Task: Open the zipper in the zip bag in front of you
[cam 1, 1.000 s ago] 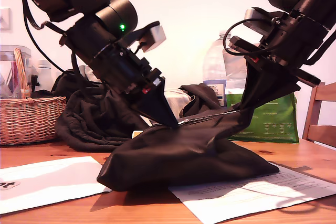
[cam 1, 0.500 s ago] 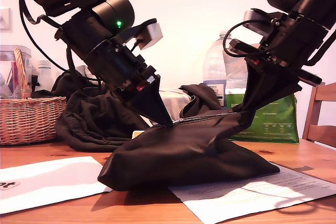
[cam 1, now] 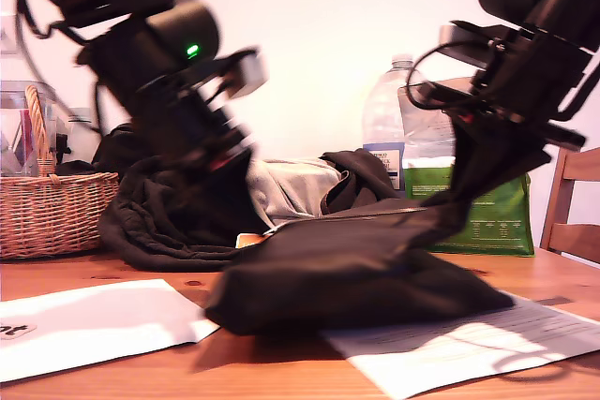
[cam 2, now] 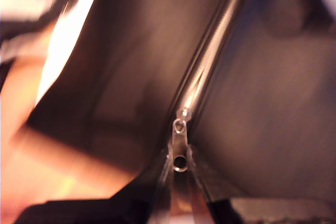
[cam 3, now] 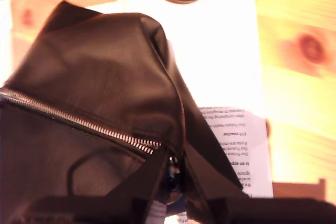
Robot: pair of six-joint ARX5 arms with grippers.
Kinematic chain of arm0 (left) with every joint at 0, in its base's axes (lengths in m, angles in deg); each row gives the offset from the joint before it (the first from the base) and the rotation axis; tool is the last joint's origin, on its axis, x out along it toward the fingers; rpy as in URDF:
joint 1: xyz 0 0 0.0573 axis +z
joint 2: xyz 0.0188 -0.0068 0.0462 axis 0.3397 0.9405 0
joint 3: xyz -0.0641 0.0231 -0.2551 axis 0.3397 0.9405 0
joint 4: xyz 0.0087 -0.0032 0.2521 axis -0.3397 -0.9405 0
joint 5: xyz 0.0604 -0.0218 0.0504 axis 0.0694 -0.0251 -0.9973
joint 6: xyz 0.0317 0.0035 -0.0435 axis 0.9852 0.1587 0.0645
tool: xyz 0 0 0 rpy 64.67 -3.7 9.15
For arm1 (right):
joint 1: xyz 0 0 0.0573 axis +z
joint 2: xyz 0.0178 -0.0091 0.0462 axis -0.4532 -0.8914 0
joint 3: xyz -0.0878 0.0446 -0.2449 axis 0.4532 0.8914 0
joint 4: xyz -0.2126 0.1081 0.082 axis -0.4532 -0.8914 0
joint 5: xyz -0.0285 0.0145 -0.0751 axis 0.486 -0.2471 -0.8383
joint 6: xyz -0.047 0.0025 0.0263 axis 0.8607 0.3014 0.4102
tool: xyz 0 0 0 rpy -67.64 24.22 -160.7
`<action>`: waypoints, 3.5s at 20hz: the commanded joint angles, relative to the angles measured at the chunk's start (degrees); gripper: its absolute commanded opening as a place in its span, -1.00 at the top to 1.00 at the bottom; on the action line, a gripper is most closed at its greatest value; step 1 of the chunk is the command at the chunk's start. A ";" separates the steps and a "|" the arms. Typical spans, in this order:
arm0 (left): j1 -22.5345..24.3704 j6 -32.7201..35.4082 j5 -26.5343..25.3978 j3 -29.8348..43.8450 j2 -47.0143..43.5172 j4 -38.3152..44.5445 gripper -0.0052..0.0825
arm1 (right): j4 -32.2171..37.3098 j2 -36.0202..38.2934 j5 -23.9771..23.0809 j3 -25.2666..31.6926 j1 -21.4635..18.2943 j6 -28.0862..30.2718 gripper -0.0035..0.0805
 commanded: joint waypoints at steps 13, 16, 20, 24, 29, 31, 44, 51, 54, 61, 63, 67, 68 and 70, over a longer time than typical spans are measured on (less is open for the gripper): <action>1.49 0.76 -2.97 2.25 2.19 -2.45 0.37 | -0.24 -0.33 1.09 0.07 -1.84 -0.39 0.95; 1.57 0.72 -3.30 1.68 1.66 -2.99 0.35 | 1.16 -0.33 5.51 0.07 -1.40 -2.64 0.95; 1.66 0.52 -3.37 -0.37 -0.98 -4.68 0.66 | 2.14 -0.33 8.61 0.04 -1.03 -5.11 0.90; 1.66 0.59 -3.19 -0.42 -4.26 -4.31 0.94 | 2.49 -0.31 9.38 0.04 -1.09 -5.11 0.23; 1.66 -0.44 -2.58 -0.42 -7.15 -4.00 0.93 | 4.04 2.45 9.40 0.04 -1.27 -4.26 0.02; 1.66 -1.46 -1.73 -0.42 -7.82 -3.98 0.93 | 3.63 5.75 9.27 0.04 -1.84 -2.71 0.02; 1.27 -9.18 -3.15 -0.11 -17.16 1.64 0.93 | 2.34 19.19 -1.90 1.86 -0.90 3.41 0.94; 0.46 -14.47 -5.29 14.91 -31.78 14.16 0.93 | 9.44 41.13 -3.17 17.44 -0.70 4.66 0.94; -0.48 -17.75 -8.41 25.24 -42.71 22.27 0.93 | 10.95 52.68 -3.10 24.70 -0.42 4.63 0.94; -3.91 -21.38 -12.26 35.76 -63.32 19.87 0.93 | 3.37 71.12 -5.05 29.81 0.44 4.57 0.94; -4.22 -21.38 -12.28 35.69 -65.83 17.27 0.93 | 1.53 72.39 -5.31 29.81 0.42 4.57 0.94; -4.07 -21.38 -12.50 35.69 -67.41 13.81 0.93 | -3.82 72.48 -5.49 29.81 0.42 4.59 0.94; -4.07 -21.38 -12.48 35.69 -67.38 12.94 0.93 | -5.73 72.48 -5.51 29.81 0.42 4.57 0.94; -4.07 -21.38 -12.48 35.69 -67.34 10.99 0.93 | -9.25 72.50 -5.70 29.81 0.42 4.57 0.94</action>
